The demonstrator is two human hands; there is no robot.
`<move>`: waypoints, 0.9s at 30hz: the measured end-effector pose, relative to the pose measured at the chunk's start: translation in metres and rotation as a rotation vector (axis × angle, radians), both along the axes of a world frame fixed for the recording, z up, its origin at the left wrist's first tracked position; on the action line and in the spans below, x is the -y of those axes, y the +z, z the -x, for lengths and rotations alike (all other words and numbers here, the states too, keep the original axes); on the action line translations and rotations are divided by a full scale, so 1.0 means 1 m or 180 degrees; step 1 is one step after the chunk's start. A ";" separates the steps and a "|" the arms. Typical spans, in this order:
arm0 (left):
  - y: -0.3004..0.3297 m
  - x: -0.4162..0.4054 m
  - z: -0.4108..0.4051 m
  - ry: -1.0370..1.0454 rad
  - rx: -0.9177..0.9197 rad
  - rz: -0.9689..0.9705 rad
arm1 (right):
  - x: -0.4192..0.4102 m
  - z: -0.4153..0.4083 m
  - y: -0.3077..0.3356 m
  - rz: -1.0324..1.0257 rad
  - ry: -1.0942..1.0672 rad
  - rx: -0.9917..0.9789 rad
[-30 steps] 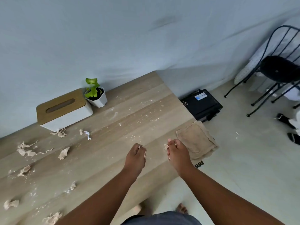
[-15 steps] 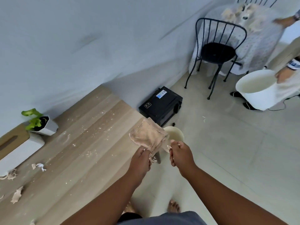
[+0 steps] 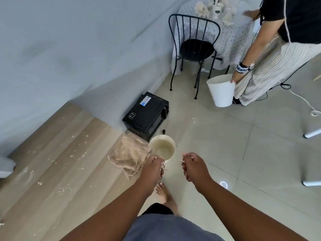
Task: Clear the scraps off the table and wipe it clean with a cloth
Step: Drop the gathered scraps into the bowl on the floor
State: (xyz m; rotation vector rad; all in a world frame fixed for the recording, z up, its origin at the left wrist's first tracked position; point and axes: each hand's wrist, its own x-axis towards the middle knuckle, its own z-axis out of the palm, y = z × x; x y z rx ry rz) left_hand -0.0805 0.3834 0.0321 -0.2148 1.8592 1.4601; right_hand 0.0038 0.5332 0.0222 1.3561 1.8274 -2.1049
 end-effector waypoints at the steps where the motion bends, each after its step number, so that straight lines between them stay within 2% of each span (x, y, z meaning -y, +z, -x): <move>1: -0.003 -0.007 0.004 -0.0028 0.0028 -0.0012 | -0.006 0.001 -0.002 -0.0024 -0.0023 0.0037; 6: -0.013 -0.041 0.033 0.0020 0.0217 -0.0071 | -0.041 0.022 -0.007 -0.0151 -0.0040 0.0215; 15: -0.028 -0.079 0.098 0.0130 0.0670 -0.0115 | -0.083 0.106 -0.015 -0.0264 0.0268 0.0485; 27: -0.041 -0.104 0.182 0.0367 0.0610 0.0243 | -0.120 0.186 -0.020 -0.0132 0.0514 0.0499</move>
